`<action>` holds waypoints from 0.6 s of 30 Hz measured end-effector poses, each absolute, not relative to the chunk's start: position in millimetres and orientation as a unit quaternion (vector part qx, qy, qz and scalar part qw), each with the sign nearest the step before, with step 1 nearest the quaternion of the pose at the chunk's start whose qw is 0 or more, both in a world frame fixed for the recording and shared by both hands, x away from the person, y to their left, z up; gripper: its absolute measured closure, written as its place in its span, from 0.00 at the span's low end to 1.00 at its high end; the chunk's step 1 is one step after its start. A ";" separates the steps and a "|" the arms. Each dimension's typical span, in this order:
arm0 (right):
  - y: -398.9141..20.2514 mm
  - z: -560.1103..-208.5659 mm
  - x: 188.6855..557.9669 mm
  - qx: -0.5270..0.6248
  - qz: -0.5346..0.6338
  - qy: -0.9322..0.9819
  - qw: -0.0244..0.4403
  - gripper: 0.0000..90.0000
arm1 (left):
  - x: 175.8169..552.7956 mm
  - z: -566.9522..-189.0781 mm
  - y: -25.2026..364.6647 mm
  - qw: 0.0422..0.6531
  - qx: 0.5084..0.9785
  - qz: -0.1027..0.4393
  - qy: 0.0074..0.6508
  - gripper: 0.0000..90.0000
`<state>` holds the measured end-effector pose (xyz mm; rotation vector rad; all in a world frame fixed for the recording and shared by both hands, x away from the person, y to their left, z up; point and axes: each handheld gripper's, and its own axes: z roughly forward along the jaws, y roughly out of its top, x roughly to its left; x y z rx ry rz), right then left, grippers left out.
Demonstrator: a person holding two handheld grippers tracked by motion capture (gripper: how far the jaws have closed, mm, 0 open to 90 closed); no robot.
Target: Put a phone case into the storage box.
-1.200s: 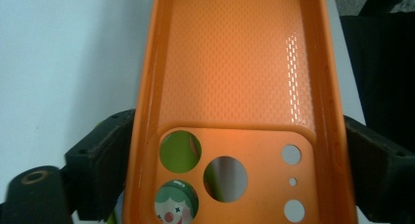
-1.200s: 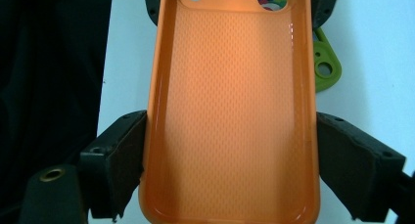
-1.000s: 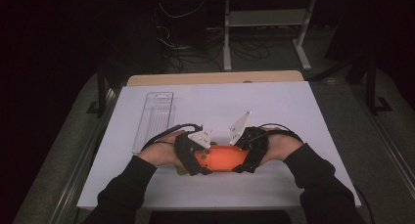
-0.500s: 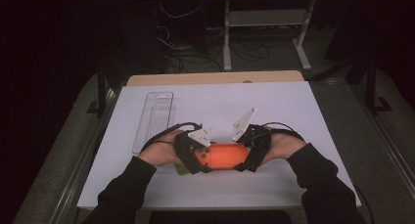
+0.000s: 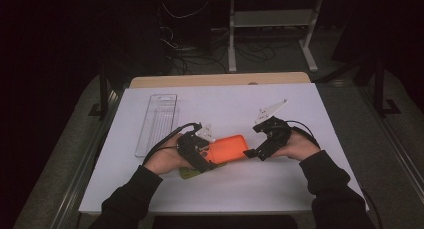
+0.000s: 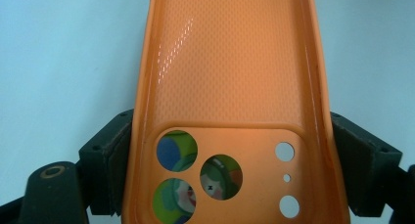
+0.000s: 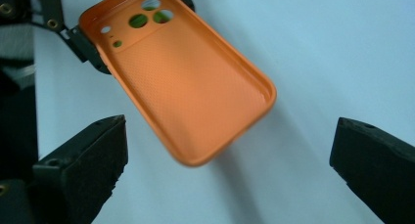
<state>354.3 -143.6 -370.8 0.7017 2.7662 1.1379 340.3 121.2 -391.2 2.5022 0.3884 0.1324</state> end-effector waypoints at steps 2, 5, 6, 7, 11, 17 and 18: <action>-144.5 -373.1 352.2 0.257 0.377 0.890 0.027 0.00 | 341.7 -392.6 122.3 0.296 0.940 0.050 0.161 0.18; -147.1 -378.0 350.9 0.284 0.383 0.878 0.042 0.00 | 343.6 -393.1 123.9 0.286 0.940 0.055 0.179 0.18; -147.6 -379.6 349.7 0.291 0.385 0.875 0.044 0.00 | 343.6 -393.8 123.9 0.291 0.936 0.059 0.189 0.18; -148.0 -381.2 348.6 0.297 0.388 0.872 0.045 0.00 | 344.5 -393.9 124.6 0.290 0.935 0.059 0.194 0.18; -149.1 -388.9 342.4 0.333 0.396 0.853 0.063 0.00 | 345.5 -394.0 126.0 0.293 0.930 0.059 0.213 0.18; -150.9 -398.2 336.2 0.365 0.403 0.834 0.091 0.00 | 347.1 -393.5 128.2 0.294 0.925 0.057 0.233 0.18; -151.7 -399.8 335.4 0.367 0.404 0.833 0.093 0.00 | 347.5 -393.2 128.7 0.296 0.925 0.058 0.231 0.18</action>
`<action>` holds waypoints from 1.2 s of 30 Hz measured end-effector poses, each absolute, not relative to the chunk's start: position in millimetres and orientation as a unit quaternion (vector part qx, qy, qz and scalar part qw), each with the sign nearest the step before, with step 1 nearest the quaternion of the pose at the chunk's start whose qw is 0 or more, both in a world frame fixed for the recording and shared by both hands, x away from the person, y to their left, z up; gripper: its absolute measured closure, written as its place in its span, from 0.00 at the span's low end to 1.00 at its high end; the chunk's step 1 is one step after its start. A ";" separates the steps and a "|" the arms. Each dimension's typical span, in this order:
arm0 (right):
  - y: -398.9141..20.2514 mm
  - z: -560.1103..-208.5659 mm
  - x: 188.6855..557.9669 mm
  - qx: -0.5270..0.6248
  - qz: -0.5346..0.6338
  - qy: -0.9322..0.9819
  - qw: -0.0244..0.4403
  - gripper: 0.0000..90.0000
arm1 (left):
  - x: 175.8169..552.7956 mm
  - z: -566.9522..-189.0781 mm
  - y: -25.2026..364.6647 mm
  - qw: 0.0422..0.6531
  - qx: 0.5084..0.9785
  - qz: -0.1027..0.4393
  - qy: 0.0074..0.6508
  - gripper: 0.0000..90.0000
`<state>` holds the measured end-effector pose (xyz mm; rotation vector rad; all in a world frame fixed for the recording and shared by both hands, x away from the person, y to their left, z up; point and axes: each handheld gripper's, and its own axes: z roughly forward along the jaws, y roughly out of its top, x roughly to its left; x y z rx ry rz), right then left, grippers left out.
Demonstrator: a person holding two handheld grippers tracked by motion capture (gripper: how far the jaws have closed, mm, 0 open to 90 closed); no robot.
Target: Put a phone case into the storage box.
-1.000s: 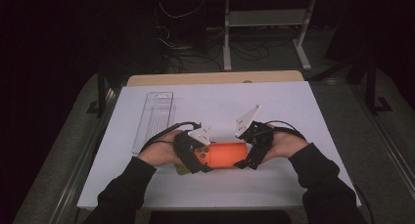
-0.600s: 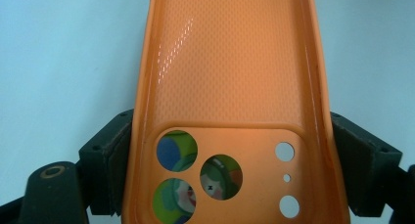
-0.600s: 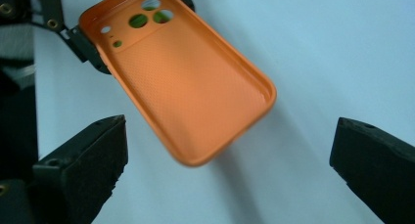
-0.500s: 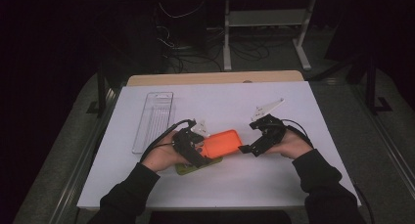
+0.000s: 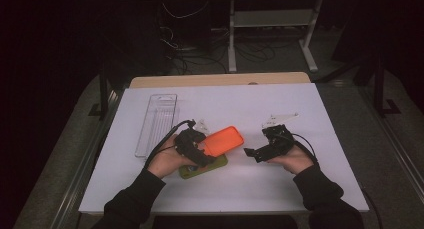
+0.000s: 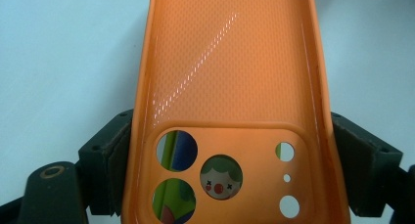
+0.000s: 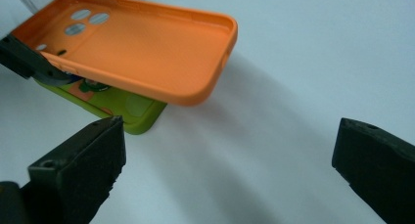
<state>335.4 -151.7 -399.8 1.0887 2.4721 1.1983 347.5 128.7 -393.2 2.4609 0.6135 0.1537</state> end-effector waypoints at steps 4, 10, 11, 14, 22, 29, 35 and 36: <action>-151.9 -406.9 333.1 0.379 0.402 0.828 0.093 0.00 | 348.0 -391.8 130.2 0.296 0.924 0.054 0.234 0.18; -146.7 -412.8 330.8 0.393 0.386 0.830 0.086 0.00 | 348.4 -389.5 131.7 0.295 0.925 0.054 0.233 0.18; -146.7 -412.8 330.8 0.393 0.386 0.830 0.086 0.00 | 348.4 -389.4 132.0 0.296 0.924 0.054 0.234 0.18; -145.5 -414.9 331.8 0.392 0.379 0.834 0.083 0.00 | 348.5 -389.1 132.3 0.299 0.923 0.054 0.238 0.18; -142.4 -421.3 333.2 0.393 0.357 0.844 0.078 0.00 | 348.8 -388.9 132.3 0.308 0.917 0.050 0.247 0.18; -140.2 -420.9 329.6 0.350 0.354 0.858 0.125 0.00 | 349.1 -387.9 133.5 0.301 0.922 0.048 0.240 0.18; -138.7 -419.2 325.9 0.315 0.352 0.865 0.170 0.00 | 349.0 -388.4 132.8 0.300 0.923 0.046 0.238 0.18; -138.6 -418.6 325.4 0.311 0.351 0.866 0.176 0.00 | 348.8 -388.6 132.5 0.300 0.923 0.047 0.238 0.18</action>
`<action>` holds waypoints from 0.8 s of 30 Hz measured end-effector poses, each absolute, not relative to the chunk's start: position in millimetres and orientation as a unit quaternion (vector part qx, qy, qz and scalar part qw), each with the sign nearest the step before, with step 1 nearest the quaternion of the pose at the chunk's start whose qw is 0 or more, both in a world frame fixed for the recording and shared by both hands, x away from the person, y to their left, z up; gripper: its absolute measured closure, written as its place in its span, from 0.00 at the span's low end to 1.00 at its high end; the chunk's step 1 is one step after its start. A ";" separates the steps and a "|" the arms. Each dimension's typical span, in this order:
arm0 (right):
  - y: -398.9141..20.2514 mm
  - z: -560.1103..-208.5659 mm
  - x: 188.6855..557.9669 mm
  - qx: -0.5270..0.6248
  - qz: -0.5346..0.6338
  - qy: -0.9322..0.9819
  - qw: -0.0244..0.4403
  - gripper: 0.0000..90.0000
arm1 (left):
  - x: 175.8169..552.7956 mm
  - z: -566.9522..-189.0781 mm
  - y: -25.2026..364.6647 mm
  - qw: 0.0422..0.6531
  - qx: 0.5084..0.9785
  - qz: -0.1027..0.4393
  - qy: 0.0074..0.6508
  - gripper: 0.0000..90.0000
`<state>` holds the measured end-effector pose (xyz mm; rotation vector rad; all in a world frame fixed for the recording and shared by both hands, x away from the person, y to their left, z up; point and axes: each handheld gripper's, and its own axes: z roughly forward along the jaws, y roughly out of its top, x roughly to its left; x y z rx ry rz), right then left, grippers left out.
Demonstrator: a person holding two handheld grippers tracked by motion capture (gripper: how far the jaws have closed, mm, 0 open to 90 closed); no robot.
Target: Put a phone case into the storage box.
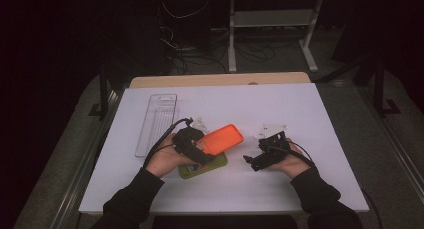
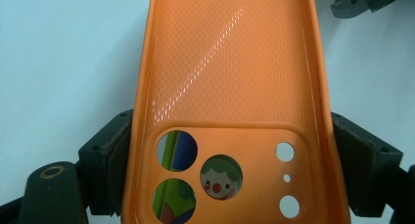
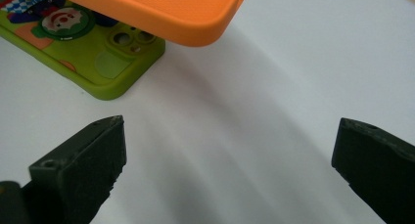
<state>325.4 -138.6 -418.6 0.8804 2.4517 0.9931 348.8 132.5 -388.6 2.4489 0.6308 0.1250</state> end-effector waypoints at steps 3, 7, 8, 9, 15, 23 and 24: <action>-137.2 -417.8 322.9 0.295 0.343 0.869 0.199 0.00 | 348.8 -389.1 132.2 0.298 0.924 0.047 0.237 0.18; -136.3 -417.8 321.7 0.285 0.332 0.872 0.218 0.00 | 349.0 -389.1 132.7 0.296 0.924 0.046 0.236 0.18; -136.0 -417.5 321.2 0.282 0.331 0.873 0.220 0.00 | 349.0 -389.1 132.8 0.297 0.924 0.046 0.237 0.18; -135.9 -417.6 321.2 0.275 0.328 0.874 0.229 0.00 | 349.0 -389.1 132.9 0.297 0.924 0.046 0.236 0.18; -133.8 -417.8 318.6 0.251 0.317 0.878 0.256 0.00 | 347.8 -390.1 131.6 0.305 0.920 0.047 0.242 0.18; -129.0 -418.7 315.2 0.201 0.289 0.885 0.304 0.00 | 347.9 -390.1 131.8 0.302 0.921 0.047 0.241 0.18; -128.4 -419.0 314.6 0.195 0.284 0.887 0.308 0.00 | 347.9 -390.2 131.7 0.302 0.921 0.047 0.241 0.18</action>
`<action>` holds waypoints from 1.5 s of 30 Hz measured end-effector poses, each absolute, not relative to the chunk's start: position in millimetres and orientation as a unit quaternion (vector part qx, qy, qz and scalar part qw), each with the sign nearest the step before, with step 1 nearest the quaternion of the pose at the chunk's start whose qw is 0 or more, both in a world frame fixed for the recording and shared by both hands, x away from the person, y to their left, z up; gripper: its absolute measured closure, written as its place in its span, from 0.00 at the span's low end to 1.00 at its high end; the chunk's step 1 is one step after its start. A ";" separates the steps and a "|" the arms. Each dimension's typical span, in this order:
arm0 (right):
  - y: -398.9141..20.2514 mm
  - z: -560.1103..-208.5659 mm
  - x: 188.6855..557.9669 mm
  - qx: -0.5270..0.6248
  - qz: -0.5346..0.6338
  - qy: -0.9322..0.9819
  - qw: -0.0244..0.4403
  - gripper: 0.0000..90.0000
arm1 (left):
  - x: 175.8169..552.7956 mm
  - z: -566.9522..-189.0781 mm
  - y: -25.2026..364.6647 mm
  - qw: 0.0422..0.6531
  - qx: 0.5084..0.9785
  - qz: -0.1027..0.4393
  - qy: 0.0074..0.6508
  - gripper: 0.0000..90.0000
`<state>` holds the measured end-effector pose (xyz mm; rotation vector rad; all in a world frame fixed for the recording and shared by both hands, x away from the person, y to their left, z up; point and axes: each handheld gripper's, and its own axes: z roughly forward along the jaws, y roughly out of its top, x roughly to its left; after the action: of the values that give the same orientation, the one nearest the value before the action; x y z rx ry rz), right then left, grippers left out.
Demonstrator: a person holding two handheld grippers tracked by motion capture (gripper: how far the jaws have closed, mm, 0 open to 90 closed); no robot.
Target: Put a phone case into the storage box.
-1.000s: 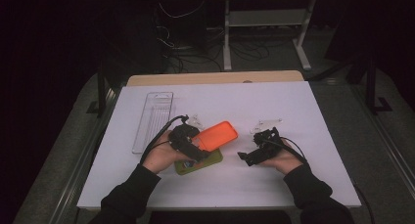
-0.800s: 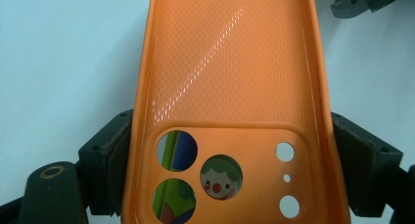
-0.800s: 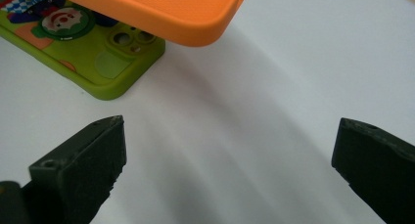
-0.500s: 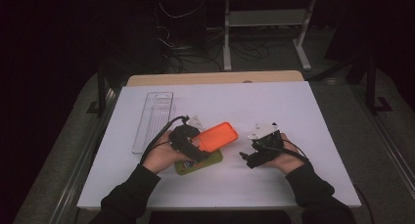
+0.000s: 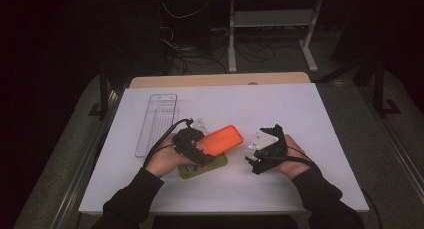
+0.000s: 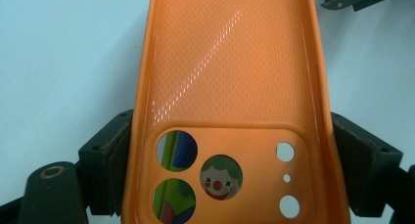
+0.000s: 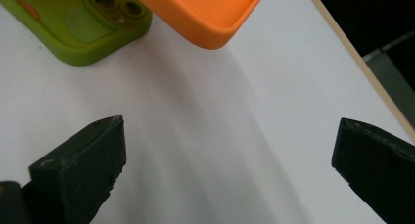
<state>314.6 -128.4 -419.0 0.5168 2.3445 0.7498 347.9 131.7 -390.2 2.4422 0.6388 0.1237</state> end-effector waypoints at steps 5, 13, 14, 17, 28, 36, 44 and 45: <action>-124.6 -420.1 311.0 0.165 0.271 0.888 0.333 0.00 | 348.8 -389.6 132.4 0.300 0.923 0.049 0.235 0.18; -120.3 -423.1 306.6 0.106 0.235 0.890 0.377 0.00 | 350.1 -389.0 133.4 0.290 0.929 0.051 0.223 0.18; -120.3 -423.1 306.6 0.106 0.235 0.890 0.377 0.00 | 350.2 -389.0 133.5 0.289 0.930 0.051 0.223 0.18; -117.7 -423.8 304.1 0.101 0.228 0.885 0.393 0.00 | 350.5 -389.0 133.8 0.289 0.930 0.051 0.222 0.18; -112.4 -422.3 298.3 0.036 0.185 0.871 0.454 0.00 | 349.3 -390.0 132.8 0.294 0.926 0.050 0.231 0.18; -107.5 -425.2 292.8 -0.001 0.149 0.854 0.498 0.00 | 349.5 -389.9 133.4 0.290 0.927 0.047 0.233 0.18; -101.7 -426.8 290.3 -0.045 0.137 0.840 0.523 0.00 | 349.7 -389.2 133.0 0.288 0.927 0.048 0.235 0.18; -101.7 -426.8 290.3 -0.045 0.137 0.840 0.523 0.00 | 349.7 -389.2 132.8 0.288 0.927 0.048 0.234 0.18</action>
<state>290.3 -101.7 -426.8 -0.1083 2.0126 0.3273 349.7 132.8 -389.2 2.4761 0.6257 0.1271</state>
